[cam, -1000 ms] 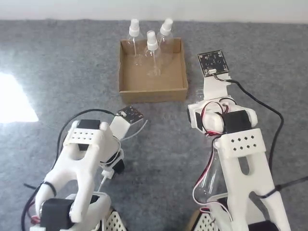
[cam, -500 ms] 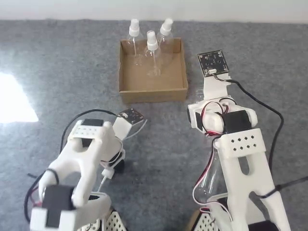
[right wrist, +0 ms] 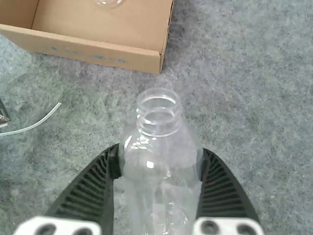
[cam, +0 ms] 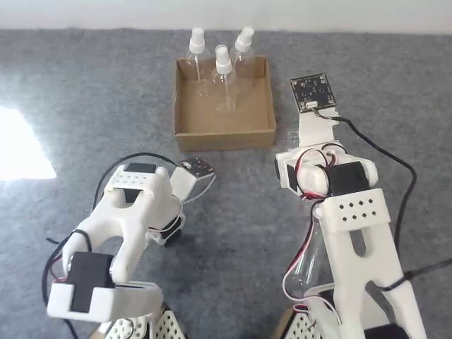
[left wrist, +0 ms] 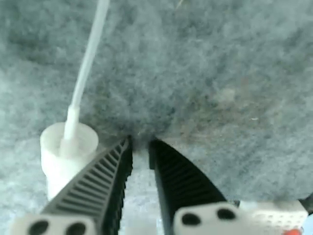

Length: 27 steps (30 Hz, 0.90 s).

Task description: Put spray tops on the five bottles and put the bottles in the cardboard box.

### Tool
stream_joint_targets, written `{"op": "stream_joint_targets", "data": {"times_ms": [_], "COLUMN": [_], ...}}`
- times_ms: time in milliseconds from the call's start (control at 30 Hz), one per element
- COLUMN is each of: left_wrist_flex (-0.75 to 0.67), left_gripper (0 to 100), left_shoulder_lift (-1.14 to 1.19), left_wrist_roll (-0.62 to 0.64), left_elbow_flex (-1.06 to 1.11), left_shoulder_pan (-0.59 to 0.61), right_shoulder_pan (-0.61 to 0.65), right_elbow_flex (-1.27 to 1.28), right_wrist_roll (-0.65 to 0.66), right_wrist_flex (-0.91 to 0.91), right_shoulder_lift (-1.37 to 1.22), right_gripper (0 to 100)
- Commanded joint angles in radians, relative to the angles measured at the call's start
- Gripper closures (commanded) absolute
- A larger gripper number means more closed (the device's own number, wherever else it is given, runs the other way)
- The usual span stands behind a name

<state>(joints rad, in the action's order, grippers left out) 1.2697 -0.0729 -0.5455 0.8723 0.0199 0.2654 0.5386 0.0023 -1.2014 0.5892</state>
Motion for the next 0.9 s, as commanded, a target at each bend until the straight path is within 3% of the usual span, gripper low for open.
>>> {"op": "stream_joint_targets", "data": {"times_ms": [0,267,467,733,867], "left_wrist_flex": [0.061,0.107,0.195,0.296,0.281], "left_gripper": [97,96,82,83,83], "left_shoulder_lift": [-0.112,-0.249,-0.324,-0.396,-0.385], "left_wrist_roll": [0.009,0.012,0.009,-0.046,-0.092], "left_elbow_flex": [-0.053,-0.082,-0.093,-0.081,-0.064], "left_shoulder_pan": [0.005,0.006,0.015,0.015,0.078], "right_shoulder_pan": [-0.008,-0.008,-0.008,-0.008,-0.008], "right_elbow_flex": [-0.012,-0.012,-0.012,-0.012,-0.012], "right_wrist_roll": [-0.008,-0.008,-0.008,-0.008,-0.008], "right_wrist_flex": [0.015,0.015,0.015,0.015,0.015], "right_shoulder_lift": [0.038,0.038,0.038,0.038,0.038], "right_gripper": [91.3,91.3,91.3,91.3,91.3]}}
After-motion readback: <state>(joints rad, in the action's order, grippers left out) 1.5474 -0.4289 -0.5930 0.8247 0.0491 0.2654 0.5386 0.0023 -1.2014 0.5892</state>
